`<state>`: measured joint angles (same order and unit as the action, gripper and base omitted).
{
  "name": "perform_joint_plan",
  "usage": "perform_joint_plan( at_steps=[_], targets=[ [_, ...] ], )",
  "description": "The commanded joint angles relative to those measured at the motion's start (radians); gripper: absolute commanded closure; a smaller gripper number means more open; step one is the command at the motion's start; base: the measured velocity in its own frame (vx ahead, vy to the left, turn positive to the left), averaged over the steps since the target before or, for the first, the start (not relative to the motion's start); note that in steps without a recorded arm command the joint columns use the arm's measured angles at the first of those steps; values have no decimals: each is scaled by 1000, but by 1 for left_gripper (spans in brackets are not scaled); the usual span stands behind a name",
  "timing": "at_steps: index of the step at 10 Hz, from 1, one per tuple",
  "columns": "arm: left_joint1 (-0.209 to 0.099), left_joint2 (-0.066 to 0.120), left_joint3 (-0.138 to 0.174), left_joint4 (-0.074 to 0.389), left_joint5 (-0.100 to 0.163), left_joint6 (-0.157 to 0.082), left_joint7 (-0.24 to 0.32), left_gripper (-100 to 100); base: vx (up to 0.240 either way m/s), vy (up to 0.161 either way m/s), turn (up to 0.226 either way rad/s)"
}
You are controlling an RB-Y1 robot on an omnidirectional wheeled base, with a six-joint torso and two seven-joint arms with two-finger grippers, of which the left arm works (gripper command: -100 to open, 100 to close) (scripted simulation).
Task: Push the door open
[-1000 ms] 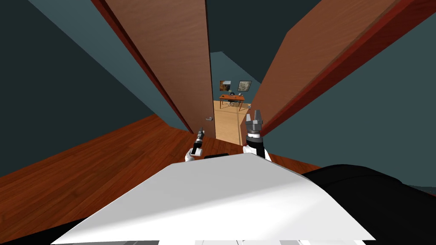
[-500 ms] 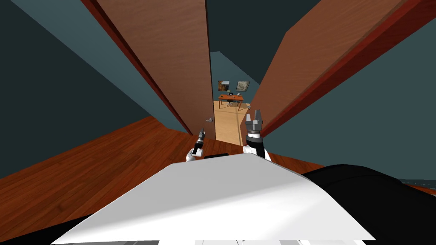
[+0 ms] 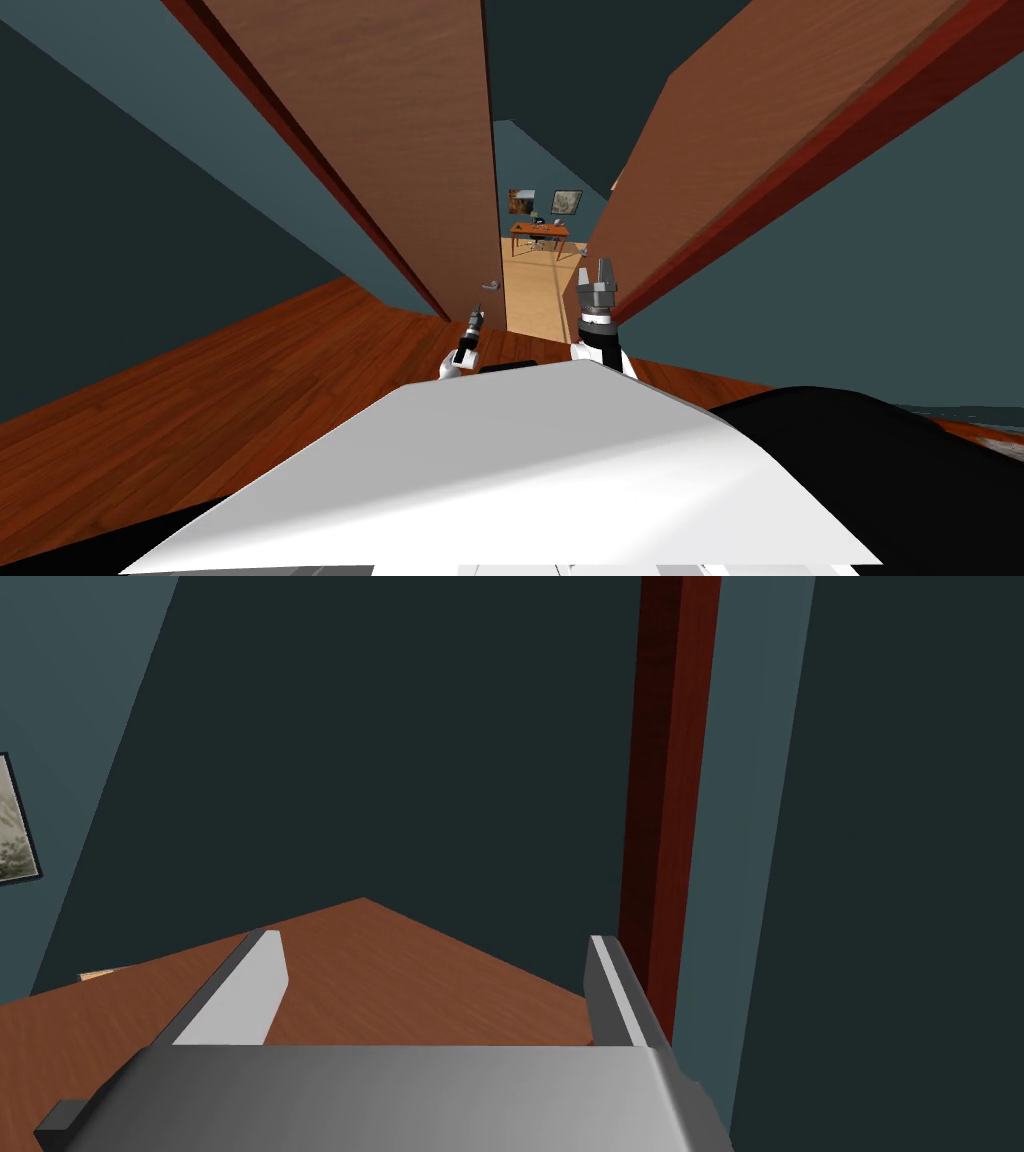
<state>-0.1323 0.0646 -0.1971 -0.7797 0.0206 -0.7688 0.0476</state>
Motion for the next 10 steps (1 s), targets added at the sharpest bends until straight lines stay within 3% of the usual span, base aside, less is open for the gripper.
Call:
perform_joint_plan(
  at_steps=[1,4,8,10],
  targets=[
    [-13,-4,-3,29,2,-5,1,-100,68,39,-54],
    [-38,-14,-8,93,7,-19,1,-100,79,67,-69],
    [-86,-37,-19,213,15,-45,3,-100,95,68,-86],
    [-82,-23,-14,203,16,-45,2,-100,71,3,-26]
  ],
)
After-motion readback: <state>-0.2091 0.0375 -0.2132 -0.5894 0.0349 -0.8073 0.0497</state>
